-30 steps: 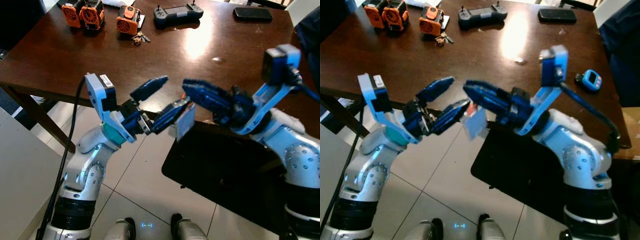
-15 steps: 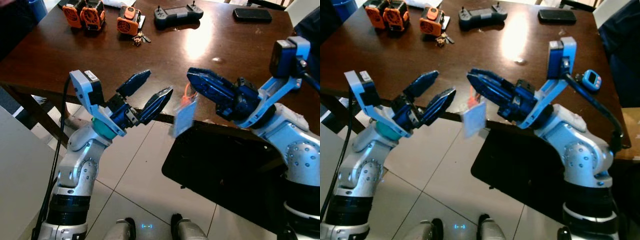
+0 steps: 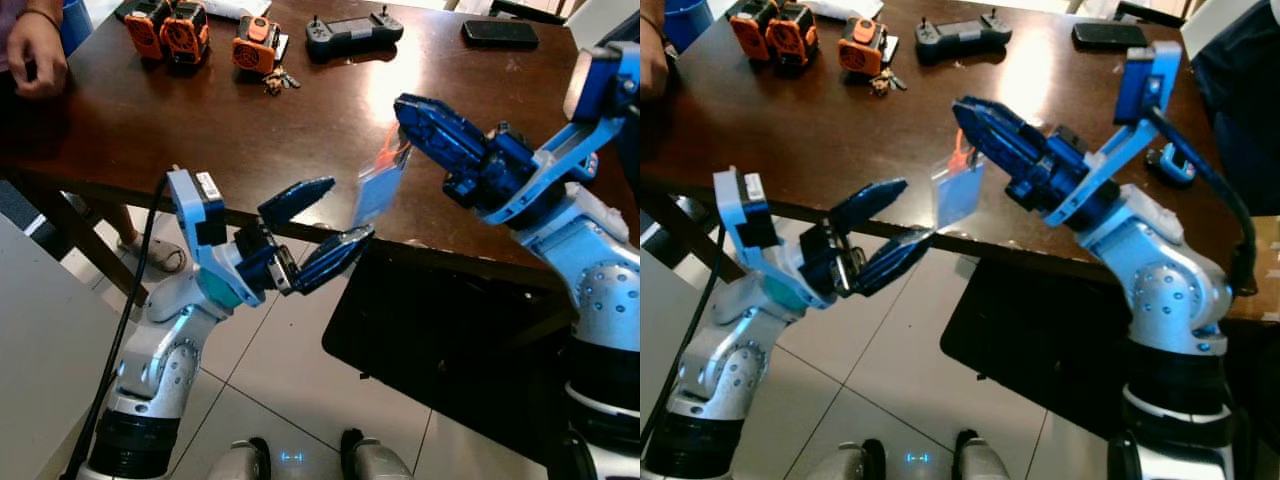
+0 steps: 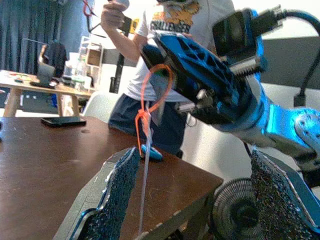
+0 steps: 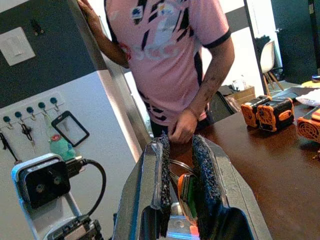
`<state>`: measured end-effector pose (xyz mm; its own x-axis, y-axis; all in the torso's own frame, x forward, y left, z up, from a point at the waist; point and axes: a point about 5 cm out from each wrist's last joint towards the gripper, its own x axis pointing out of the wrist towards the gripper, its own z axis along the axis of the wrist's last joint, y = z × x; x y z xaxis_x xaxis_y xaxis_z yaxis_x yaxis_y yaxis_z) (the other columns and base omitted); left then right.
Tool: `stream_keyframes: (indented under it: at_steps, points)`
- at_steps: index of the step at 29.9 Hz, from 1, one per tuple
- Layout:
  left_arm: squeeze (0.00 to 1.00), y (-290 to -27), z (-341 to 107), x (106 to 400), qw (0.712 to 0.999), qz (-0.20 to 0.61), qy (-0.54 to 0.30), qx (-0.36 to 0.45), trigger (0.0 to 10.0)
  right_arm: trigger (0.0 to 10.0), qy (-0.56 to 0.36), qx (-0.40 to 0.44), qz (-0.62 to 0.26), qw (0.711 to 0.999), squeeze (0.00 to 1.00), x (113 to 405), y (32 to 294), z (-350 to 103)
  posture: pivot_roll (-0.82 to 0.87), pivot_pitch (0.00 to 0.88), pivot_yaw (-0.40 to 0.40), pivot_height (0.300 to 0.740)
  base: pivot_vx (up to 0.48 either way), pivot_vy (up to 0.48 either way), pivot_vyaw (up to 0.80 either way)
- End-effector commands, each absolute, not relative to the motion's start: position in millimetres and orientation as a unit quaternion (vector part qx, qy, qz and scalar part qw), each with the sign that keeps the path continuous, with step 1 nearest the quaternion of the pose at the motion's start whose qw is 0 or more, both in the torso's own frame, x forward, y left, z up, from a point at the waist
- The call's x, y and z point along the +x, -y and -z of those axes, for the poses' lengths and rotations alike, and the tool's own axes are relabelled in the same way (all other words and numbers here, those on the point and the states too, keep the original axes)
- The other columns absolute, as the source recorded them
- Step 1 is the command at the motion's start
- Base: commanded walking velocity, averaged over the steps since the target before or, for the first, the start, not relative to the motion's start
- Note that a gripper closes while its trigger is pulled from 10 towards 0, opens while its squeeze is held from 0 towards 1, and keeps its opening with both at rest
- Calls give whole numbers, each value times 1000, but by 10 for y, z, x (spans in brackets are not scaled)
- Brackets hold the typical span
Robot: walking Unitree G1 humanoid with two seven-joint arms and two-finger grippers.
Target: Hang keys on a hook
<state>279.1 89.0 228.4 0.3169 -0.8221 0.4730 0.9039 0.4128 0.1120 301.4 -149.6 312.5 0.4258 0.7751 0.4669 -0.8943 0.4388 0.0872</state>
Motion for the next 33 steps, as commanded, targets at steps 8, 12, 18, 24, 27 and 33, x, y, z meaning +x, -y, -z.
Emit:
stream_keyframes:
  at_steps: [8,12,18,24,27,33]
  points:
    - [0,-653,-2171,2757,816,527,230,-67,10000,10000,194,167,-500,827,0,3011,1502,-3171,-95,137,47,740,0,0,0]
    - [0,-584,-2146,2736,818,524,230,-60,10000,10000,194,170,-498,828,0,3034,1500,-3181,-95,137,46,740,0,0,0]
    - [0,-510,-2159,2798,843,479,240,-50,10000,10000,190,173,-499,828,0,3059,1476,-3177,-93,139,40,740,0,0,0]
    - [0,-523,-2144,2864,862,442,245,-40,10000,10000,185,170,-496,831,0,3070,1470,-3160,-93,140,36,740,0,0,0]
    - [0,-573,-2106,2888,868,434,241,-20,10000,10000,181,166,-491,836,0,3078,1481,-3150,-93,141,35,740,0,0,0]
    - [0,-732,-2059,2959,881,411,235,14,10000,10000,179,162,-490,838,0,3069,1493,-3145,-91,143,34,740,0,0,0]
